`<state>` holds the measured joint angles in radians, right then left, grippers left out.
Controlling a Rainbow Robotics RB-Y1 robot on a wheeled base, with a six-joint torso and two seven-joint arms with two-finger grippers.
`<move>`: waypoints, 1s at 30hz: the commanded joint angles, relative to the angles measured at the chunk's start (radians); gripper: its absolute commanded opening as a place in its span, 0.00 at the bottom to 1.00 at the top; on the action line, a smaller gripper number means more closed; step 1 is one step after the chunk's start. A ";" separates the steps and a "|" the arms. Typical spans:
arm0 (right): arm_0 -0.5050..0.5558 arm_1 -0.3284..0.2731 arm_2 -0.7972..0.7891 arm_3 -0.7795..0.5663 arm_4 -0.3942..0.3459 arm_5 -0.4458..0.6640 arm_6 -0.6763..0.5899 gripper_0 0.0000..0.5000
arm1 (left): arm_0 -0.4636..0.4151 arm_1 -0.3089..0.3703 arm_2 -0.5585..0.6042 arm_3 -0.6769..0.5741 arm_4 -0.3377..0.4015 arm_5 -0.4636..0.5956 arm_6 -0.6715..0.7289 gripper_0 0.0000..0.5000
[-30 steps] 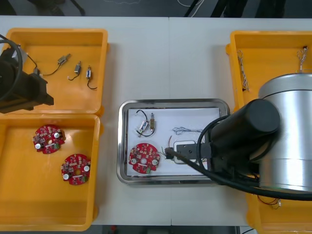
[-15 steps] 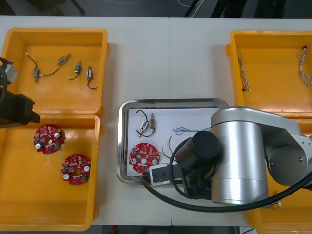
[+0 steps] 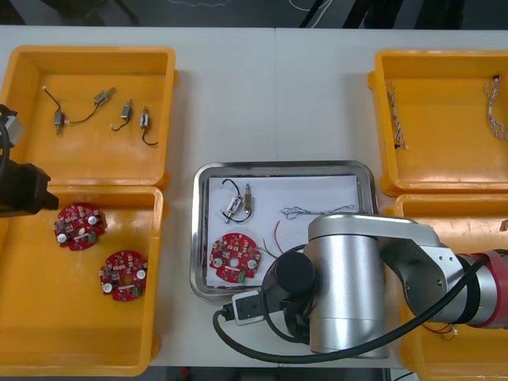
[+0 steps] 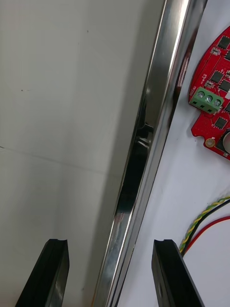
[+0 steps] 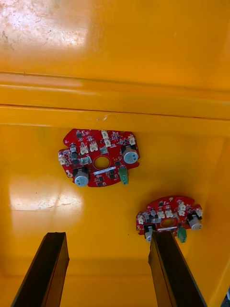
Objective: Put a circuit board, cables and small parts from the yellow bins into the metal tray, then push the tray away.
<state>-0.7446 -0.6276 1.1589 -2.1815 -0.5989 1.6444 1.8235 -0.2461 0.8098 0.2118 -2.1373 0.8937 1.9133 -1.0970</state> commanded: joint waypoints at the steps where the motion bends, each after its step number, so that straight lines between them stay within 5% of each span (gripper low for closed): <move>1: 0.034 0.045 0.019 0.017 0.037 -0.020 -0.004 1.00 | 0.025 0.057 0.027 -0.033 -0.007 0.007 -0.110 1.00; 10: 0.090 0.068 0.062 0.042 0.125 -0.037 -0.010 1.00 | 0.025 0.057 0.027 -0.033 -0.009 0.007 -0.115 1.00; 30: 0.105 0.086 0.064 0.072 0.191 -0.037 -0.013 1.00 | 0.025 0.057 0.027 -0.033 -0.007 0.007 -0.116 1.00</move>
<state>-0.6507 -0.5640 1.2057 -2.0980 -0.4185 1.6159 1.8233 -0.2355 0.8221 0.2120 -2.1382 0.8937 1.9133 -1.1203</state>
